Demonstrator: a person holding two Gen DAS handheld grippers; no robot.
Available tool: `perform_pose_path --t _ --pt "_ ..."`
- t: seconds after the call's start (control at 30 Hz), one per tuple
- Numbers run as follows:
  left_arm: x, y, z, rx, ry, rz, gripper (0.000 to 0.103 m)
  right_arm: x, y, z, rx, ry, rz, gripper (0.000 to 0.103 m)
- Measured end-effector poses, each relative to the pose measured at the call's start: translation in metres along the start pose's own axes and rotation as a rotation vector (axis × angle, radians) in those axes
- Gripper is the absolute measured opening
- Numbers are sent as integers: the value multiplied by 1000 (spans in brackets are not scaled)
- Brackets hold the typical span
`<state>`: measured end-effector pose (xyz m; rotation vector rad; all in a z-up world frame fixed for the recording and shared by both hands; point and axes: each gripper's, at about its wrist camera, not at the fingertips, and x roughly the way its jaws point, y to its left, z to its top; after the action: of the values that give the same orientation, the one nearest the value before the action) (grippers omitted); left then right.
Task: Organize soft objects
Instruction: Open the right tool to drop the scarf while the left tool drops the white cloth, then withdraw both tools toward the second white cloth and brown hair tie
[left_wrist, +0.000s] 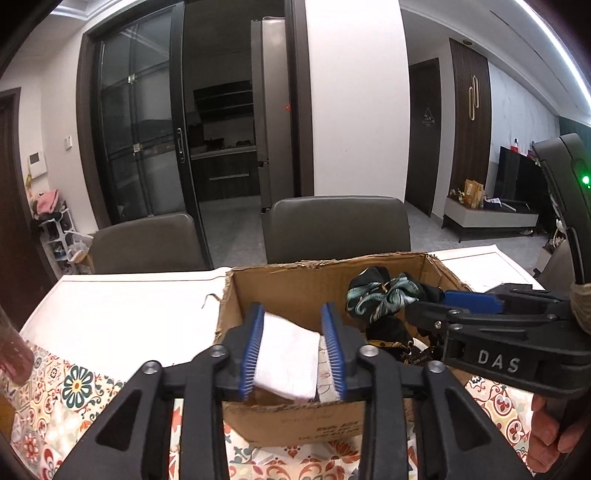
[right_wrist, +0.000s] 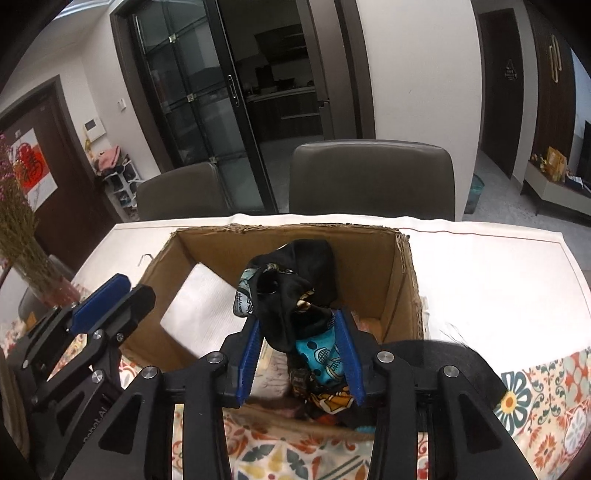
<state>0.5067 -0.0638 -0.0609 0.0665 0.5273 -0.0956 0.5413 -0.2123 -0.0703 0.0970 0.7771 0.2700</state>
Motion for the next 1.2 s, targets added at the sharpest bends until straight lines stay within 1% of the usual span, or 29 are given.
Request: perform_pose_path --t 0.03,0.1,0.17,0.2,0.27,0.33,0.53,0.83,1.0,1.2 --pt "-3 0 0 -2 -1 1 37 -3 0 0 7 -3 -3 51" --pt "-10 1 0 -5 -9 7 38 -10 1 1 17 -30 -9 61" --pt "-16 3 1 -8 -19 20 40 -18 2 4 17 -75 -28 65" --pt "-19 3 2 -10 -22 25 40 -21 4 6 12 -96 -49 65" --pt "-25 6 1 -14 -26 32 42 -25 8 10 -11 -101 -77 65" --pt "-33 7 1 -16 -35 39 45 -31 12 12 -18 -103 -64 65" --pt "-61 14 -5 -9 -46 51 47 -56 27 1 -44 -133 -82 65" --pt "-108 20 -24 5 -68 71 50 -96 51 -31 -60 -165 -84 65" --pt "-134 21 -38 32 -86 80 52 -114 60 -50 -68 -177 -97 65" --pt "-156 21 -53 46 -84 78 52 -129 68 -71 -64 -170 -89 65"
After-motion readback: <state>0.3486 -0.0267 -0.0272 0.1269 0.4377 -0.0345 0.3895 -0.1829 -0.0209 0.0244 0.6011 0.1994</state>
